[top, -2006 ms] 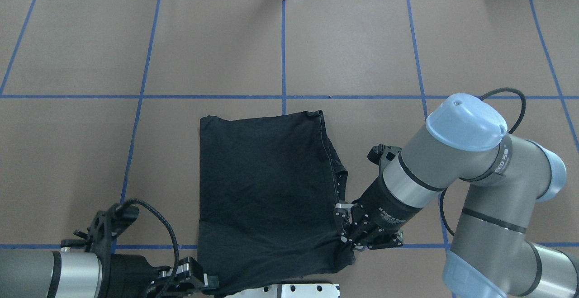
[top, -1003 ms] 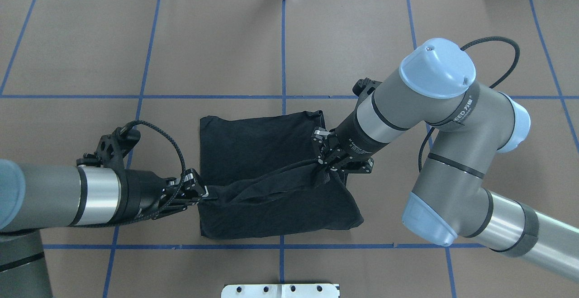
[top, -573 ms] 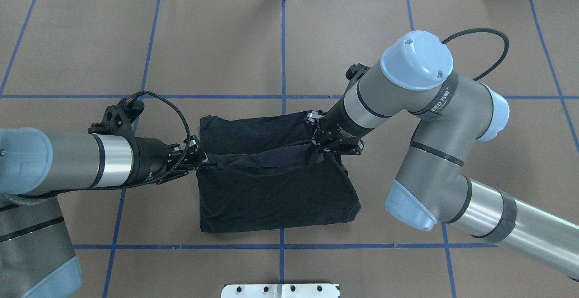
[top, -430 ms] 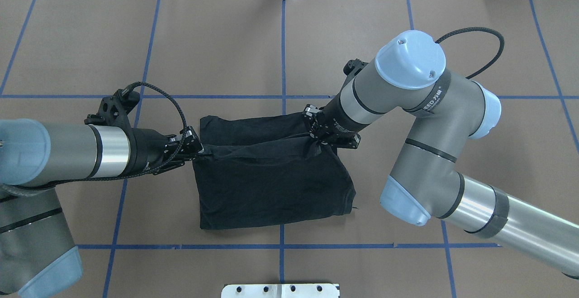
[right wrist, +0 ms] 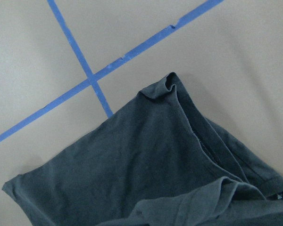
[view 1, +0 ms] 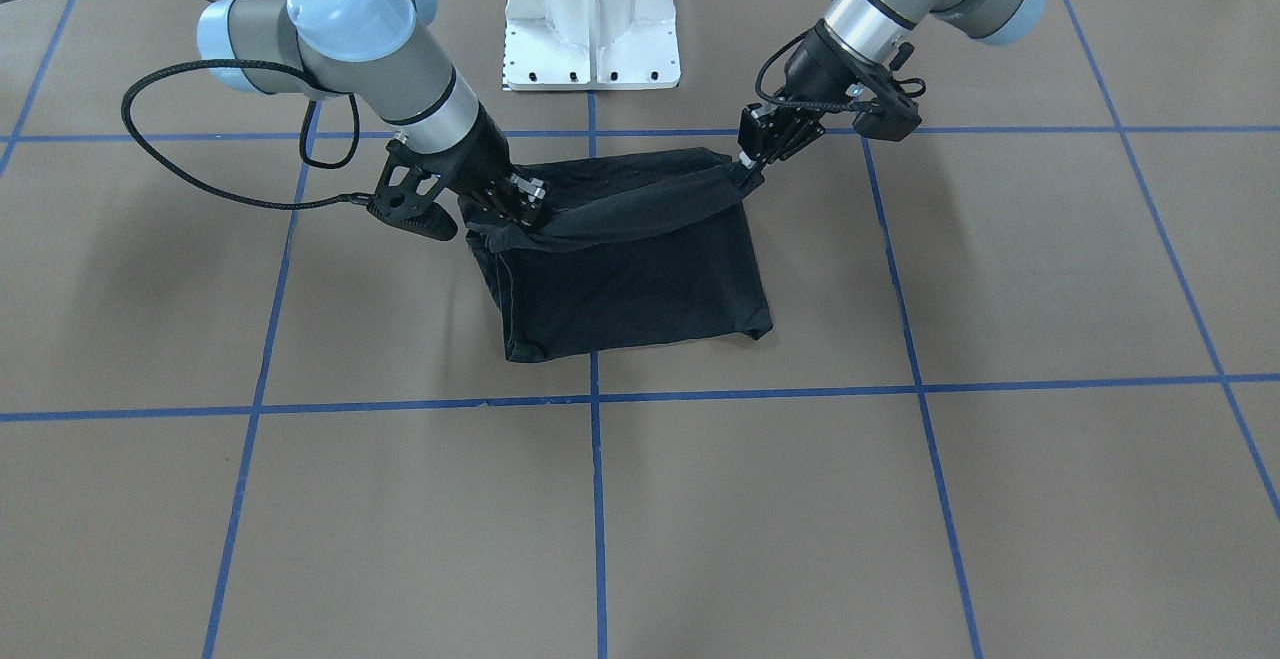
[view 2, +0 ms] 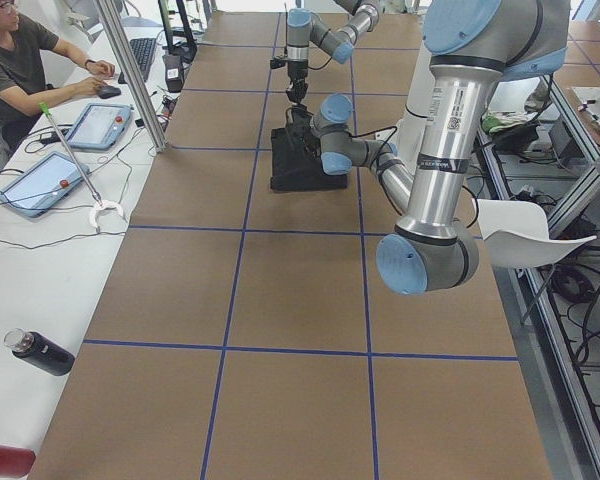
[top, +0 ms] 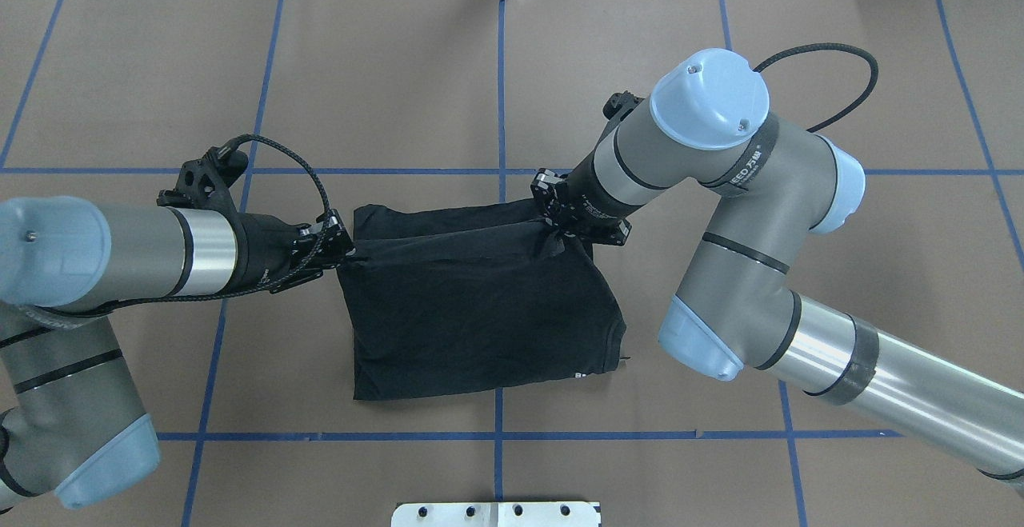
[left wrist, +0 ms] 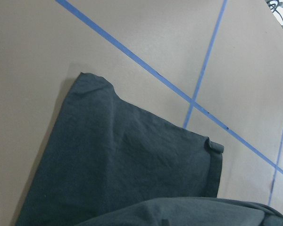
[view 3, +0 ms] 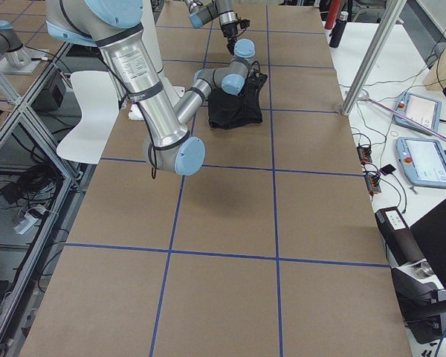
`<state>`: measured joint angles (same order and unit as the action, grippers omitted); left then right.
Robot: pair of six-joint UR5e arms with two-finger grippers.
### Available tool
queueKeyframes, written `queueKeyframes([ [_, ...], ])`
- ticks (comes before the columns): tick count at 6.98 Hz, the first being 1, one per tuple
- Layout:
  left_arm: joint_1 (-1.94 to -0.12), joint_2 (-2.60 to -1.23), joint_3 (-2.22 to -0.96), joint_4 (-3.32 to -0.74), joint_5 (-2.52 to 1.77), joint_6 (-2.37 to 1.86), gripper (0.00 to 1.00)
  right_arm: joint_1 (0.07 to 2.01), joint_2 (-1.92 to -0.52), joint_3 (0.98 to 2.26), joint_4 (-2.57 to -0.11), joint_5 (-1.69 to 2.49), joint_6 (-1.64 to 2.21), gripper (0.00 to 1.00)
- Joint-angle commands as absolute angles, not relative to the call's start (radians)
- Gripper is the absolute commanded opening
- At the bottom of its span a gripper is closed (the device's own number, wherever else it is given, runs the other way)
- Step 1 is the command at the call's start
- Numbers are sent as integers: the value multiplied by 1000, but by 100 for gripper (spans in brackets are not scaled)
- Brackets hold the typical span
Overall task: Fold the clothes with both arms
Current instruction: 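Carry the held edge over the shirt away from the robot with both grippers, then lower the folded edge onto the shirt's far edge and open both grippers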
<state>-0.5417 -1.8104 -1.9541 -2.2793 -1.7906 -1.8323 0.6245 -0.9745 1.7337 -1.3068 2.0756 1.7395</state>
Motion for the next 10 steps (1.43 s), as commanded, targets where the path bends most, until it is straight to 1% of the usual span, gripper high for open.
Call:
queueKeyframes([
  [1, -548, -1861, -1878, -2283, -1787, -1833, 0, 626, -933, 1694, -1305, 2060, 1740, 0],
  [2, -558, -1861, -1867, -2283, -1787, -1833, 0, 626, -896, 1646, -1305, 2037, 1741, 0],
  [4, -568, -1876, -1820, -2284, -1784, -1836, 0, 626, -877, 1594, -1305, 1999, 1741, 0],
  [6, -571, -1920, -1746, -2284, -1764, -1836, 0, 626, -874, 1565, -1304, 1990, 1740, 0],
  [10, -577, -1922, -1703, -2307, -1763, -1835, 0, 638, -871, 1525, -1305, 1974, 1741, 0],
])
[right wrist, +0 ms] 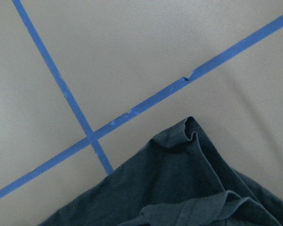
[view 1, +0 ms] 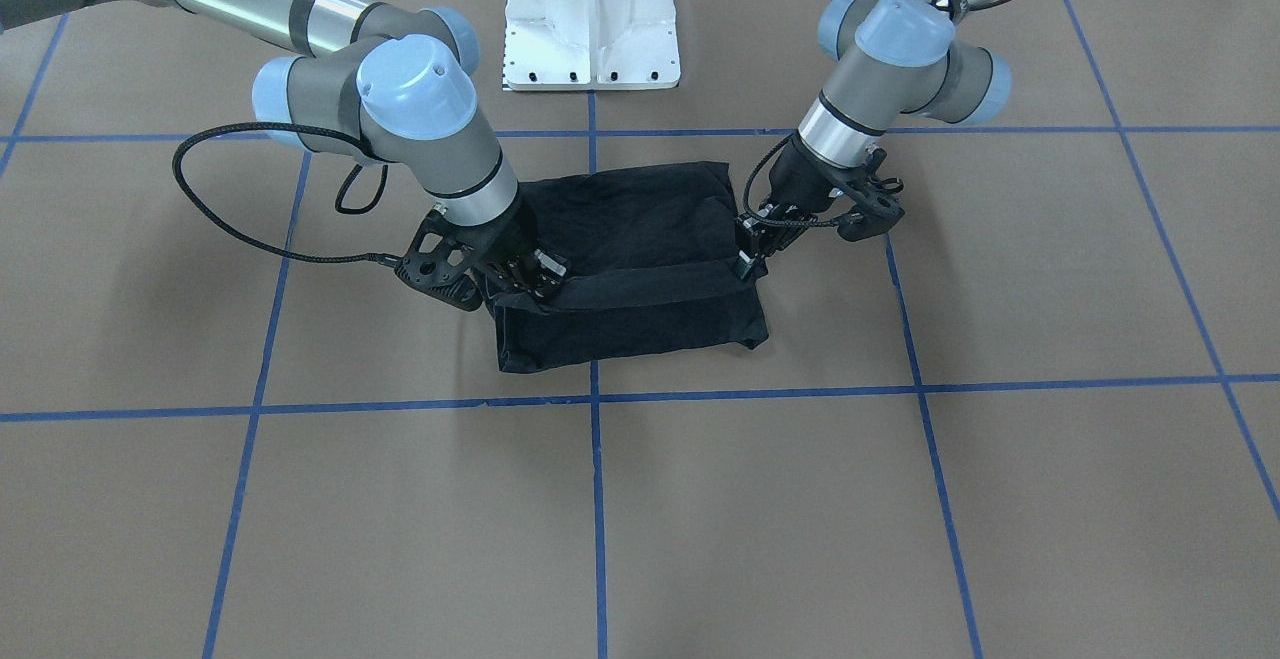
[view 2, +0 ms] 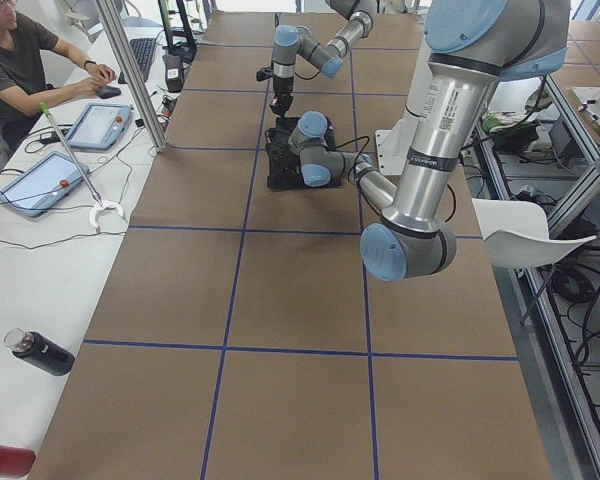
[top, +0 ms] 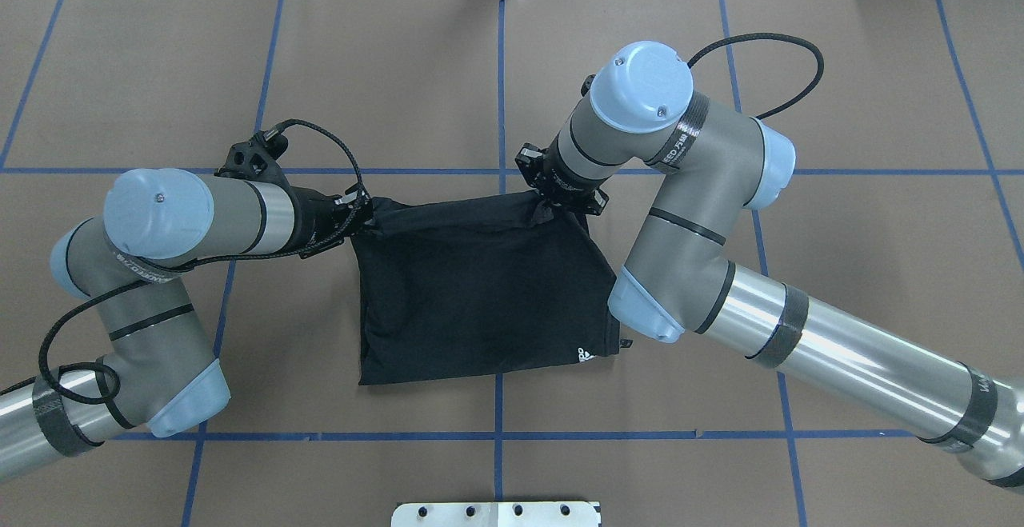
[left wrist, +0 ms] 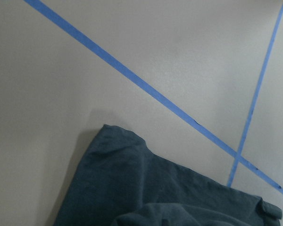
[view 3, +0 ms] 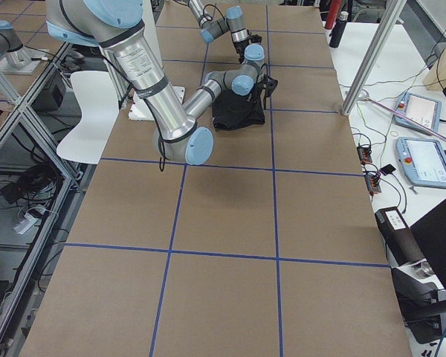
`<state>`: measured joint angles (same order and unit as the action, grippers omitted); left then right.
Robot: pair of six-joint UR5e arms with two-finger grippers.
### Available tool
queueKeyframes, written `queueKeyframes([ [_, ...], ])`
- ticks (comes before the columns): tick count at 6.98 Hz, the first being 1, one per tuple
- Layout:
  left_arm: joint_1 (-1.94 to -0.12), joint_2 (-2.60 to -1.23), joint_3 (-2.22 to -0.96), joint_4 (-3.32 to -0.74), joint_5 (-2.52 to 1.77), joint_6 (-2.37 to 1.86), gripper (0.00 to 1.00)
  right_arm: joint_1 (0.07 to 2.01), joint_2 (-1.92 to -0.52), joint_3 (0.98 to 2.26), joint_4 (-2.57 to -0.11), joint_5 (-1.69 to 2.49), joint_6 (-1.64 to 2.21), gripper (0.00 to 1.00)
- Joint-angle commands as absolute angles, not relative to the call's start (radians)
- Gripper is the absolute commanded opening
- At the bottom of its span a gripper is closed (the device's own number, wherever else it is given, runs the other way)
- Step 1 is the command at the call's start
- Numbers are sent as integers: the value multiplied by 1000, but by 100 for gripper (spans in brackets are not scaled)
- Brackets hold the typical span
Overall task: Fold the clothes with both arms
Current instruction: 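Lower the folded edge onto the shirt's far edge and open both grippers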
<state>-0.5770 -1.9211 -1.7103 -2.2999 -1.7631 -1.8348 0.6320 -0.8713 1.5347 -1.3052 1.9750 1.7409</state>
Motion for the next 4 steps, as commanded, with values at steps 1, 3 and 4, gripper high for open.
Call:
queueKeyframes([
  [1, -577, -1927, -1703, -2307, -1763, -1841, 0, 640, -870, 1525, -1304, 1974, 1741, 7],
  [3, -581, -1945, -1700, -2306, -1743, -1848, 100, 646, -865, 1523, -1304, 1947, 1741, 99],
  [4, -612, -1947, -1697, -2306, -1744, -1847, 100, 664, -864, 1514, -1304, 1947, 1741, 99],
])
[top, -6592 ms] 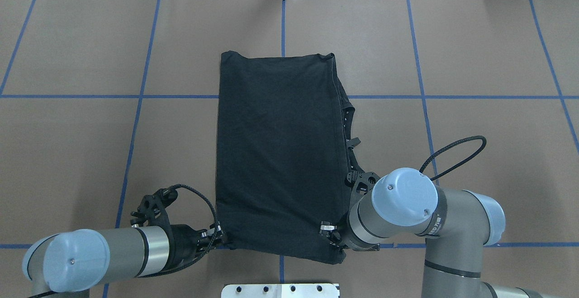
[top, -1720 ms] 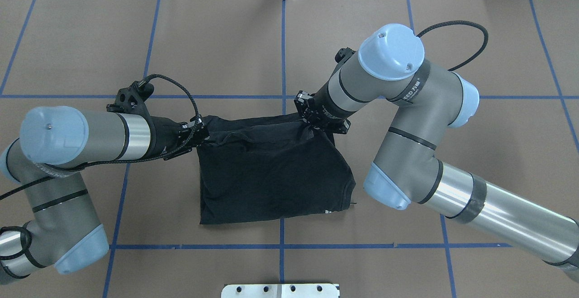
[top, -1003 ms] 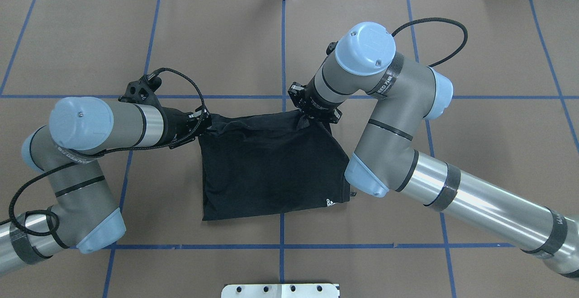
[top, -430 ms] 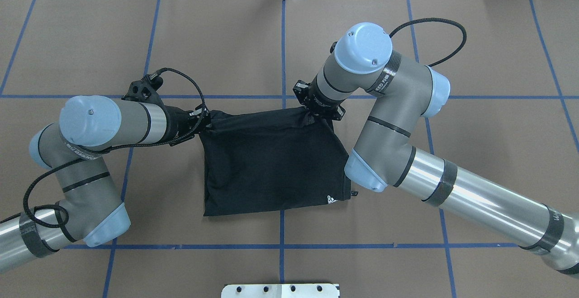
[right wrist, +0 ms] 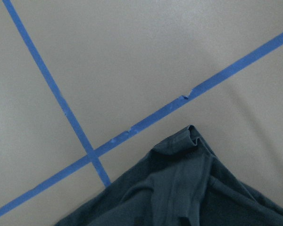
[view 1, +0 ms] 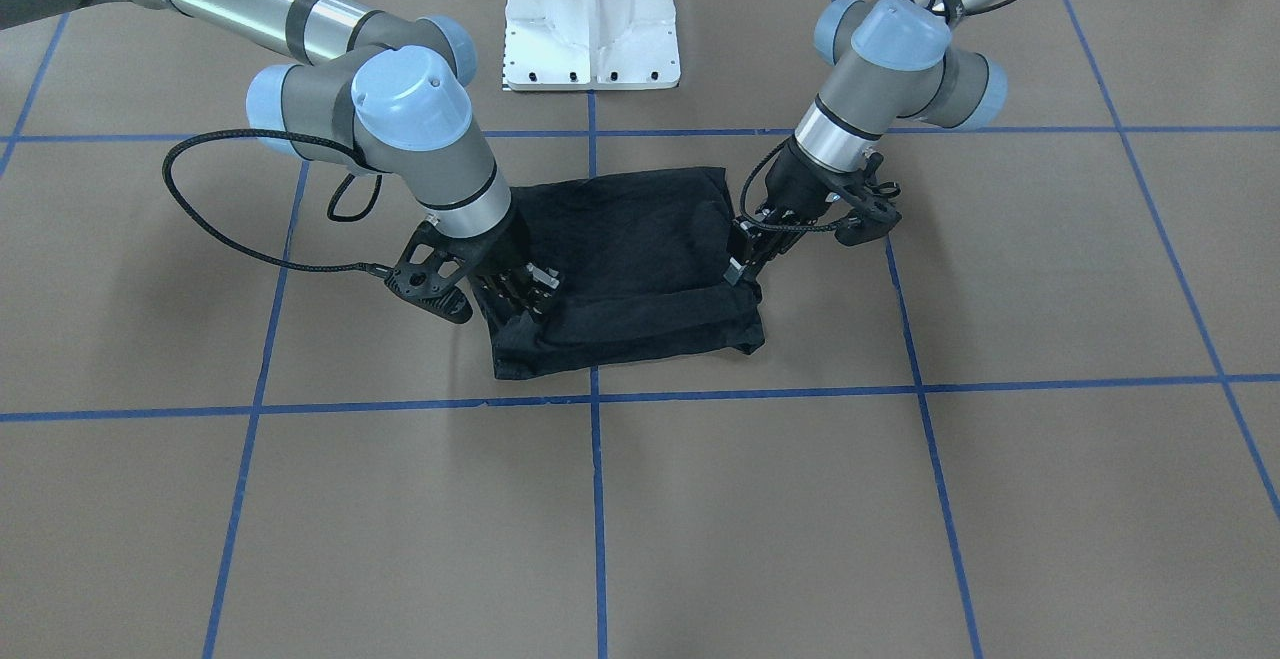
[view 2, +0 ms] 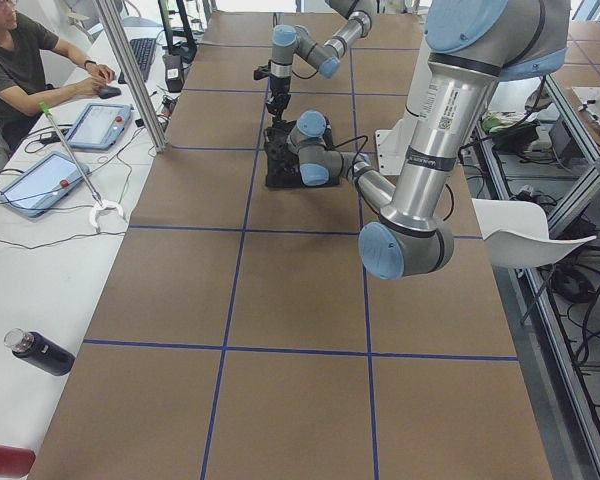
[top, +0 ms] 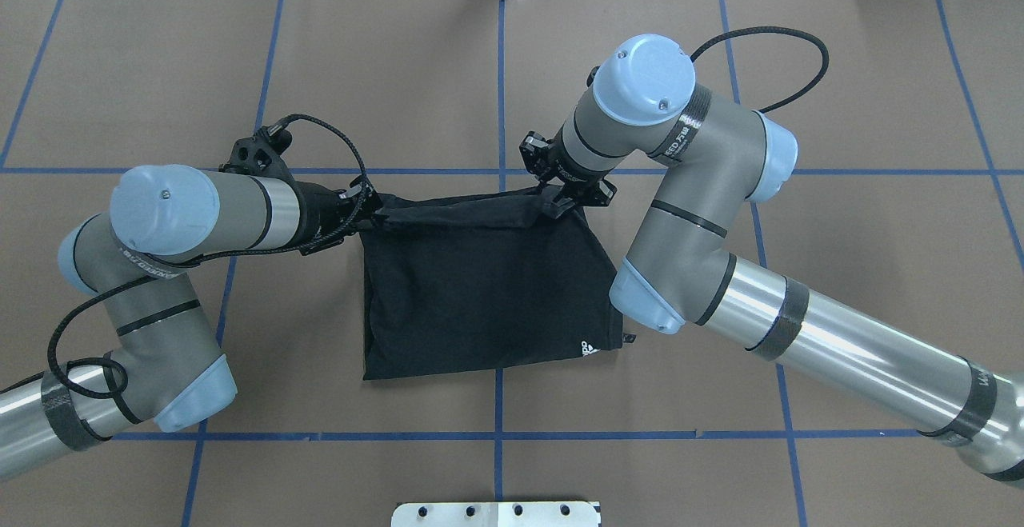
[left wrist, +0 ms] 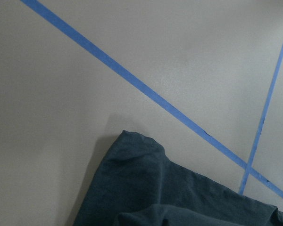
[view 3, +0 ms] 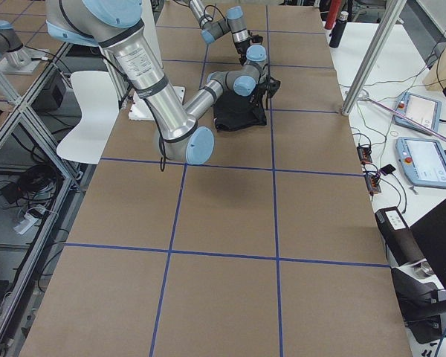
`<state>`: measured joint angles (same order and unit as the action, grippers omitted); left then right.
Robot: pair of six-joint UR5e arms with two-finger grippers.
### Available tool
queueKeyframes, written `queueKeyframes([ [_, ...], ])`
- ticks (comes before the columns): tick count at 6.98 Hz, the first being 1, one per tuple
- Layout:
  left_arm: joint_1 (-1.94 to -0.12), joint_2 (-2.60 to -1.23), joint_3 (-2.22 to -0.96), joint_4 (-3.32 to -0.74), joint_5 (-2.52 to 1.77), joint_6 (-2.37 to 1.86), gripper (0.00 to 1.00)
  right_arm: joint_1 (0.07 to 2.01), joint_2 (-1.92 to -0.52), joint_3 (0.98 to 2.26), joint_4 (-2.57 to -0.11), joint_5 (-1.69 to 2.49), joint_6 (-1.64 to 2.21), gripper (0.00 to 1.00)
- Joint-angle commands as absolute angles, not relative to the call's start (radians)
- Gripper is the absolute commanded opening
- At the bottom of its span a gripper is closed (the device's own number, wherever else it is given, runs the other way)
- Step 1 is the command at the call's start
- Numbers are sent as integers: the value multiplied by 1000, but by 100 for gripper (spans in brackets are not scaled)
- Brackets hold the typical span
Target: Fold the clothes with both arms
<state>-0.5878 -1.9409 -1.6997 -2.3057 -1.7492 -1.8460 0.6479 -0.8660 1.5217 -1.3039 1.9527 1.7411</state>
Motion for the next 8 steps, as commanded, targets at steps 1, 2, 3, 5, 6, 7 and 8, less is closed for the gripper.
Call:
queueKeyframes([
  [1, -635, -1948, -1698, -2306, -1749, -1836, 100, 679, -864, 1508, -1274, 1950, 1741, 100],
  [2, -647, -1948, -1698, -2306, -1753, -1835, 100, 681, -864, 1499, -1225, 1953, 1747, 100],
  [3, -647, -1948, -1709, -2306, -1755, -1833, 100, 680, -859, 1502, -1223, 1953, 1743, 100],
  [5, -675, -1931, -1761, -2298, -1811, -1803, 100, 724, -873, 1535, -1235, 1977, 1663, 100],
  [6, -696, -1886, -1811, -2292, -1812, -1746, 100, 780, -900, 1557, -1265, 2026, 1598, 100],
  [7, -757, -1841, -1822, -2292, -1871, -1641, 100, 840, -932, 1606, -1373, 2060, 1439, 100],
  [8, -834, -1803, -1822, -2290, -1938, -1462, 100, 886, -954, 1646, -1505, 2062, 1264, 100],
])
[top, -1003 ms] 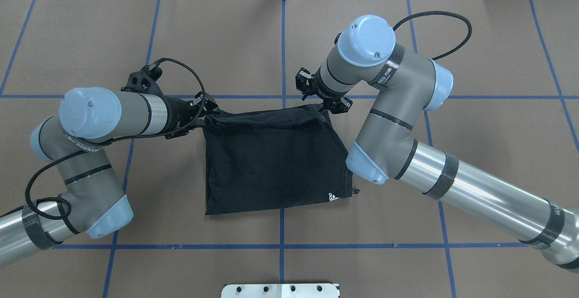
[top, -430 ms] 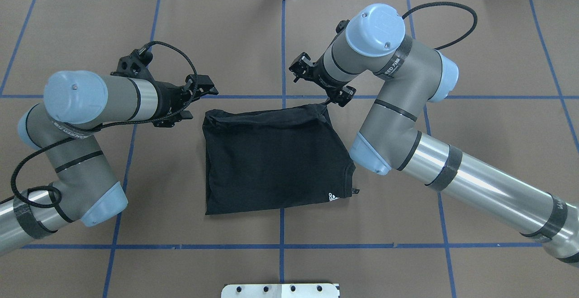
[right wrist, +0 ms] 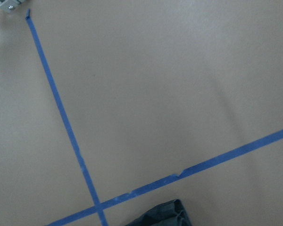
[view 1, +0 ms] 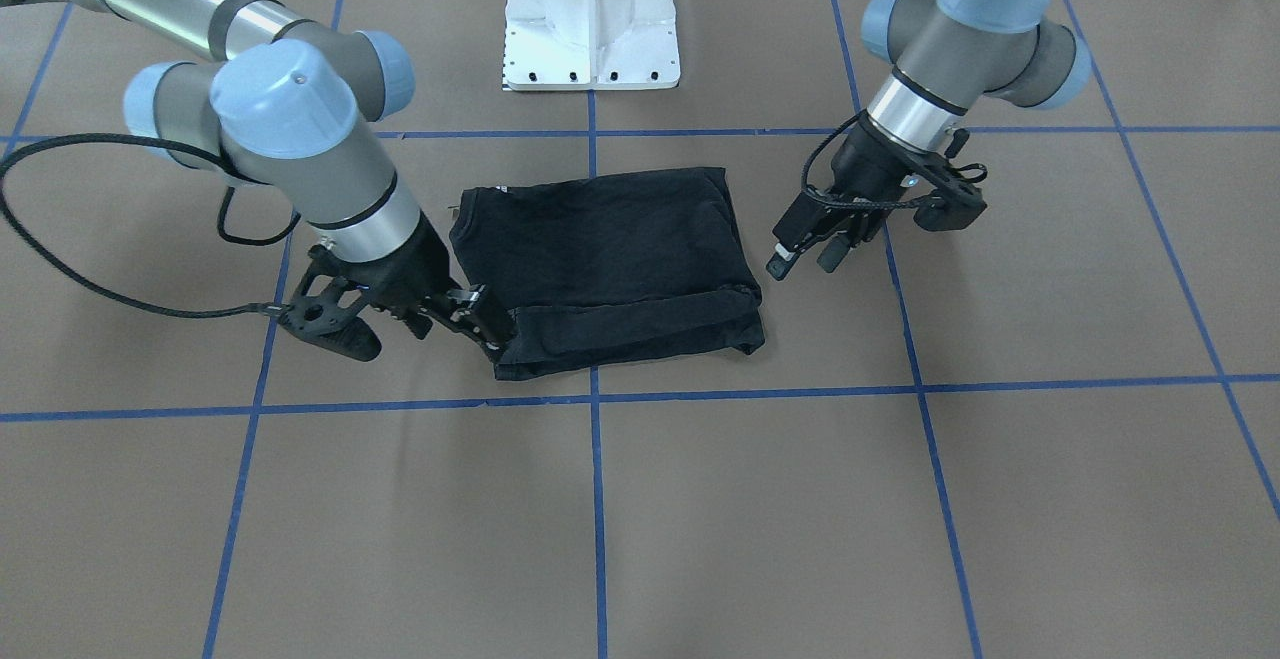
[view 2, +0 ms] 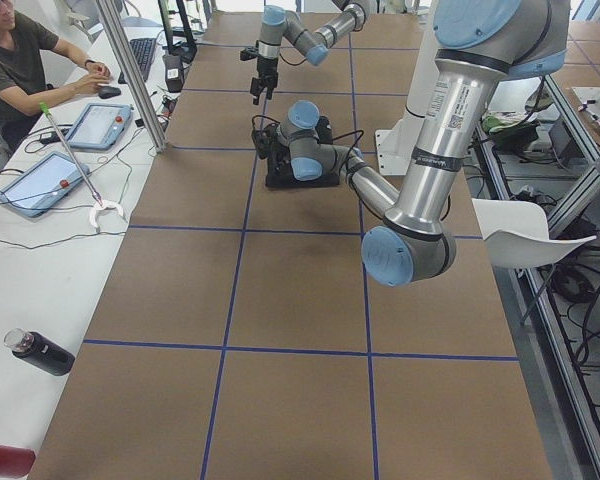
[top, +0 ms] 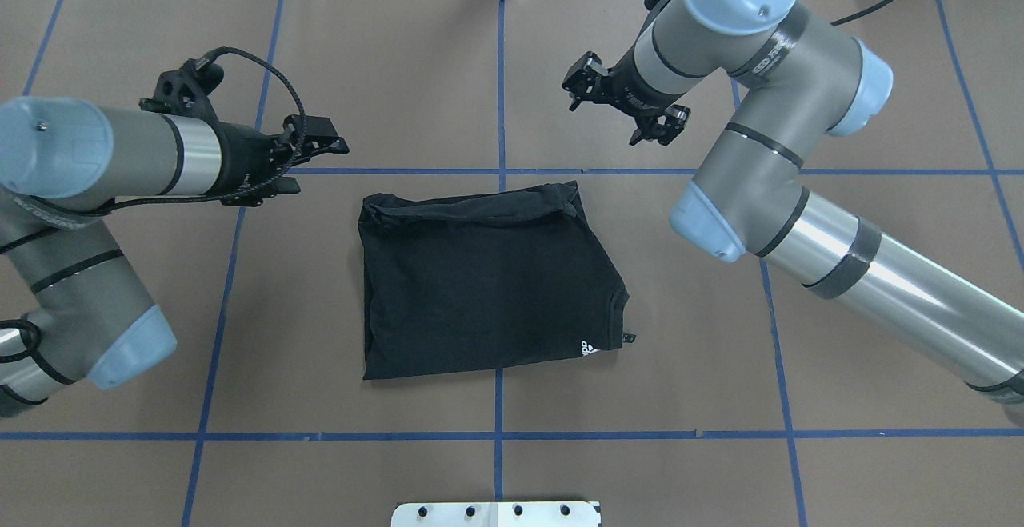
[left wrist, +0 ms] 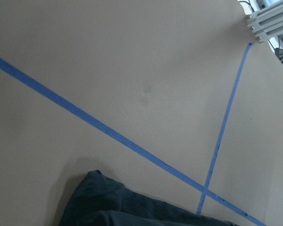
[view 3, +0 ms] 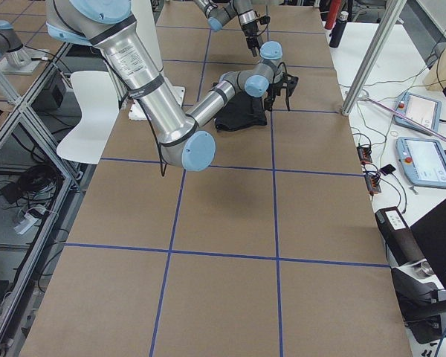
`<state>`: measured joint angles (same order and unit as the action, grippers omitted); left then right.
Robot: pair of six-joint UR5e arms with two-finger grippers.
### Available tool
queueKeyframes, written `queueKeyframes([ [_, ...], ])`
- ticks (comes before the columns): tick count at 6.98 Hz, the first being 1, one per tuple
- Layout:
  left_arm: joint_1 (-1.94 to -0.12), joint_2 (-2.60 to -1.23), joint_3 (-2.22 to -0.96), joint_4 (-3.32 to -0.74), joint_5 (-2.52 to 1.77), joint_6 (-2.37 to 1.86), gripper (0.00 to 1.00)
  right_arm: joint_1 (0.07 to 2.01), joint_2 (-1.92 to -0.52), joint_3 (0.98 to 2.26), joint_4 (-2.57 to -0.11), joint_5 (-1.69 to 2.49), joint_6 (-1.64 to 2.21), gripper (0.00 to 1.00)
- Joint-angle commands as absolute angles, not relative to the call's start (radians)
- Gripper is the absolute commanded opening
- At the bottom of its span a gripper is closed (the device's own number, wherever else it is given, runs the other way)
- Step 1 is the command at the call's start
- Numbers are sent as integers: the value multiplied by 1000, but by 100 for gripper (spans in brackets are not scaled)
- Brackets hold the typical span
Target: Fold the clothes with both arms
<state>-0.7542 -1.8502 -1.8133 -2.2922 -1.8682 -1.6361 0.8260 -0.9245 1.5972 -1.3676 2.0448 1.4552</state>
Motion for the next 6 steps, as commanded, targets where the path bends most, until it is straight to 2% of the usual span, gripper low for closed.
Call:
queueKeyframes([
  [1, -898, -1790, -1803, -2277, -1975, -1310, 100, 934, -989, 1663, -1563, 2065, 1117, 100],
  [6, -1133, -1743, -1678, -2235, -2097, -783, 100, 1121, -1218, 1652, -1565, 2155, 616, 100],
])
